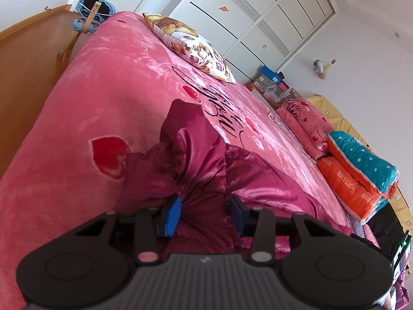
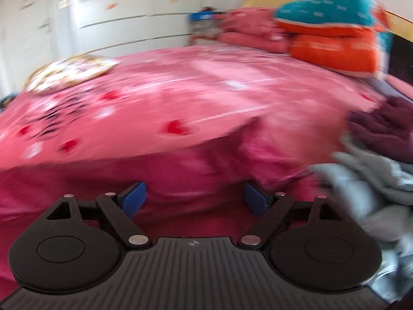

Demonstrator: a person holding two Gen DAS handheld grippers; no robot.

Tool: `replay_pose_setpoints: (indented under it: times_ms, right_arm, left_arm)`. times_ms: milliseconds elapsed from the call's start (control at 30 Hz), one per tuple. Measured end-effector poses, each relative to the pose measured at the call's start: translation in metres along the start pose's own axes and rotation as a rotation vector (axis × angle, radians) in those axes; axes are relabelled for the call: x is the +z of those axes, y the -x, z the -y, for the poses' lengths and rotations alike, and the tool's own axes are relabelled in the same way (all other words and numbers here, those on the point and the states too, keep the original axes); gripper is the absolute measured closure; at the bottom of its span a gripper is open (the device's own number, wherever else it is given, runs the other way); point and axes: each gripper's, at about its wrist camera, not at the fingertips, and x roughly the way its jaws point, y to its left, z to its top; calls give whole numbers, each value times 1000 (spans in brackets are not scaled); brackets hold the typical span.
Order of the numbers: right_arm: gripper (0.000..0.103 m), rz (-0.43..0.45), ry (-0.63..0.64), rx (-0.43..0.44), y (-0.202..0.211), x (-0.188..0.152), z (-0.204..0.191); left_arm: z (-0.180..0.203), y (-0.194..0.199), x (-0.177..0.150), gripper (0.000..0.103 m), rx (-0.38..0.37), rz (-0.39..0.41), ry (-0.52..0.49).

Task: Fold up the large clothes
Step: 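Lay the folded hem onto the jacket and open both tools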

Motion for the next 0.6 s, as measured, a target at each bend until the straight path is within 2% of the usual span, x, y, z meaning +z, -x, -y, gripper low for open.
replay_pose_setpoints:
  times_ms: [67,133,200,300,367,433,500,600]
  right_arm:
    - [0,10,-48,-46,-3,2,31]
    - [0,16,-82,-144,-6,1,55]
    - [0,7,-142,-190,-11,-3,80]
    - [0,33,-261,-170,-4,-17,103]
    - [0,70,-291,-175,0,-21,102]
    - [0,116,-305,-191,14,-23,96]
    - [0,175,-309,-174,25,-22,87]
    - [0,227,-292,-132,50,-30,77]
  left_arm:
    - [2,0,-1,61,8,2,-10]
    - [3,-1,-1,61,15,6,-17]
    - [4,-1,-2,61,23,11,-24]
    - [6,0,-2,61,32,22,-26]
    - [7,3,-3,60,30,33,-16]
    - [8,8,-2,56,21,51,-5]
    - [13,17,0,43,7,92,-11]
    - [30,30,-2,35,-24,170,-86]
